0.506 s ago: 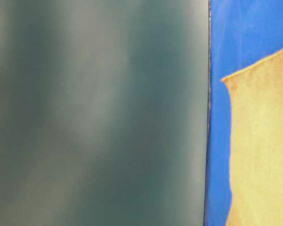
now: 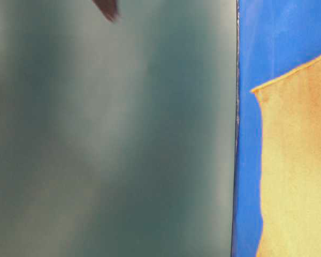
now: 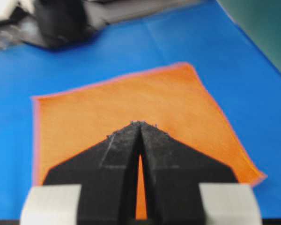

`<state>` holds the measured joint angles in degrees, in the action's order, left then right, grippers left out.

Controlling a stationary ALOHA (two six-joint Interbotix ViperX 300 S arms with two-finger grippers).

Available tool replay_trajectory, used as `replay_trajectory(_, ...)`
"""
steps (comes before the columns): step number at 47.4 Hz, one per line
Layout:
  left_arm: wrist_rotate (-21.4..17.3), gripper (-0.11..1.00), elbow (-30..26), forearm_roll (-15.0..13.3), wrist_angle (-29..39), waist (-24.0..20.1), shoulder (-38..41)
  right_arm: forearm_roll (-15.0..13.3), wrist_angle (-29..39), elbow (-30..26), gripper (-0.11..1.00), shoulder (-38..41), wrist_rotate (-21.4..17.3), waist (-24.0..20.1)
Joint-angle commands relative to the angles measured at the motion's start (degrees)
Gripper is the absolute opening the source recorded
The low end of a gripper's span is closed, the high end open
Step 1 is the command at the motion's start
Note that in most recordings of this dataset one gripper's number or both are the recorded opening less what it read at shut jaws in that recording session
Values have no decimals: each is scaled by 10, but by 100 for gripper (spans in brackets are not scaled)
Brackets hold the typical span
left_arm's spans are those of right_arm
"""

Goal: Fold the orange towel.
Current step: 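Move both grippers to the towel's top corners and grasp them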

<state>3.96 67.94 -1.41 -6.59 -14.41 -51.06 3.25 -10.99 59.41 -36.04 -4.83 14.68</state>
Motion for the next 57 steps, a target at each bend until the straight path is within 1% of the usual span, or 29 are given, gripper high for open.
replay_trajectory(1, 1, 0, -4, -1, -2, -34, 28, 3, 7, -36, 0, 46, -1, 32)
replay_trajectory(5, 2, 3, -1, -1, -2, -70, 60, 2, 12, -61, 0, 103, 1, 64)
replay_trajectory(8, 3, 11, 0, -2, -5, -99, 90, 0, 15, -78, 0, 141, 4, 84)
replay_trajectory(10, 3, 21, 1, -2, -11, -116, 108, -2, 15, -90, 1, 167, 4, 97)
replay_trajectory(12, 3, 35, 3, -2, -22, -134, 131, -5, 15, -105, 1, 198, 5, 108)
replay_trajectory(14, 3, 48, 4, -1, -35, -146, 150, -8, 15, -115, 4, 221, 5, 117)
replay_trajectory(16, 3, 61, 7, -2, -52, -157, 171, -10, 13, -125, 12, 244, 5, 125)
replay_trajectory(19, 3, 79, 10, -2, -80, -171, 203, -12, 9, -139, 29, 283, 6, 135)
replay_trajectory(21, 2, 87, 12, -2, -103, -182, 232, -13, 4, -146, 41, 304, 6, 142)
replay_trajectory(23, 2, 91, 12, -2, -119, -189, 256, -15, -2, -151, 50, 323, 6, 146)
replay_trajectory(24, 1, 92, 12, -2, -127, -192, 268, -15, -6, -155, 53, 334, 6, 148)
replay_trajectory(26, -1, 91, 11, -1, -141, -198, 292, -16, -16, -162, 55, 356, 7, 150)
replay_trajectory(32, -6, 90, 2, -1, -185, -214, 368, -16, -33, -178, 51, 401, 7, 155)
replay_trajectory(39, -8, 90, -18, -2, -213, -227, 441, -17, -41, -196, 51, 454, 7, 156)
replay_trajectory(46, -11, 89, -42, -1, -216, -239, 504, -16, -52, -206, 51, 492, 7, 158)
replay_trajectory(52, -11, 87, -57, -2, -214, -251, 543, -14, -57, -208, 51, 508, 6, 162)
replay_trajectory(55, -12, 84, -62, -1, -210, -251, 557, -14, -57, -208, 48, 507, 6, 162)
replay_trajectory(57, -12, 78, -65, -1, -207, -251, 564, -15, -57, -208, 45, 507, 6, 162)
